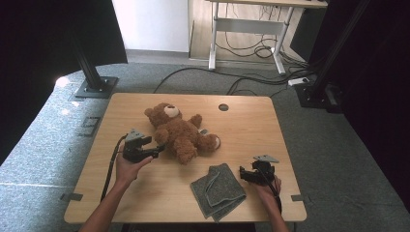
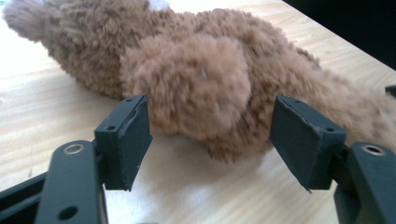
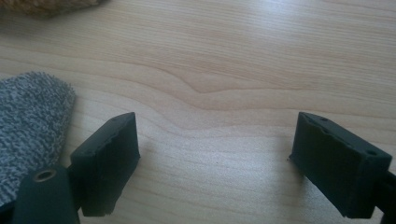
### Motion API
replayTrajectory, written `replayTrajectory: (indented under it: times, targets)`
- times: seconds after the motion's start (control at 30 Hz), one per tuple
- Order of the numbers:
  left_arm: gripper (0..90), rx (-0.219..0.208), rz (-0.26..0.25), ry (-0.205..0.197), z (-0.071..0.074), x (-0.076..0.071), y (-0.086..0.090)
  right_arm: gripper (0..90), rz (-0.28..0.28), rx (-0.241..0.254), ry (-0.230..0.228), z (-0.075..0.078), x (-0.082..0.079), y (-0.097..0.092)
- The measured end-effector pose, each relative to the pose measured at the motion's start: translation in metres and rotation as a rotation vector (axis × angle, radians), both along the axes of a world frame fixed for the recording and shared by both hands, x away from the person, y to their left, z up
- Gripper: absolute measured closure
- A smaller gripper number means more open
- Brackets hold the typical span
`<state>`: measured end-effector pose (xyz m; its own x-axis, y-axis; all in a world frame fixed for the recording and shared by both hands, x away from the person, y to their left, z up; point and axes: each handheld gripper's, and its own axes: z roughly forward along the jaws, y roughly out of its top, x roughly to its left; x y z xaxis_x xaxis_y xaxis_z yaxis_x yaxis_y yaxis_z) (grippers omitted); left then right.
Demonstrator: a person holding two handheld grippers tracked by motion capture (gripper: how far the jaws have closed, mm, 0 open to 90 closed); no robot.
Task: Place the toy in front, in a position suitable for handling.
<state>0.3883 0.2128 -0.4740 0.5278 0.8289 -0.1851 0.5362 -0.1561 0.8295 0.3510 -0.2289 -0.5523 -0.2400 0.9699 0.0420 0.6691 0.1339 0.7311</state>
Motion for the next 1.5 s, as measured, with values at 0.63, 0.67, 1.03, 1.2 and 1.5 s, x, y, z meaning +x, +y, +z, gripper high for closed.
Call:
replayTrajectory:
  times: [0.63,0.67,1.03,1.2,1.5]
  targets:
    - [59.6,-0.016,-0.009,0.068,-0.005,0.029,-0.006,20.2,-0.011,0.029,-0.048,0.013,-0.008,0.005]
    - [62.0,-0.02,-0.008,0.07,-0.005,0.029,-0.005,20.6,-0.007,0.031,-0.054,0.015,-0.008,0.006]
    - [71.5,-0.042,-0.039,0.08,-0.014,0.016,-0.005,23.4,0.009,0.045,-0.051,0.016,-0.009,0.007]
    - [71.5,-0.059,-0.068,0.088,-0.015,0.008,-0.009,23.5,0.01,0.046,-0.044,0.014,-0.009,0.007]
    - [71.7,-0.06,-0.095,0.089,-0.015,0.004,-0.023,23.6,0.01,0.046,-0.036,0.013,-0.008,0.007]
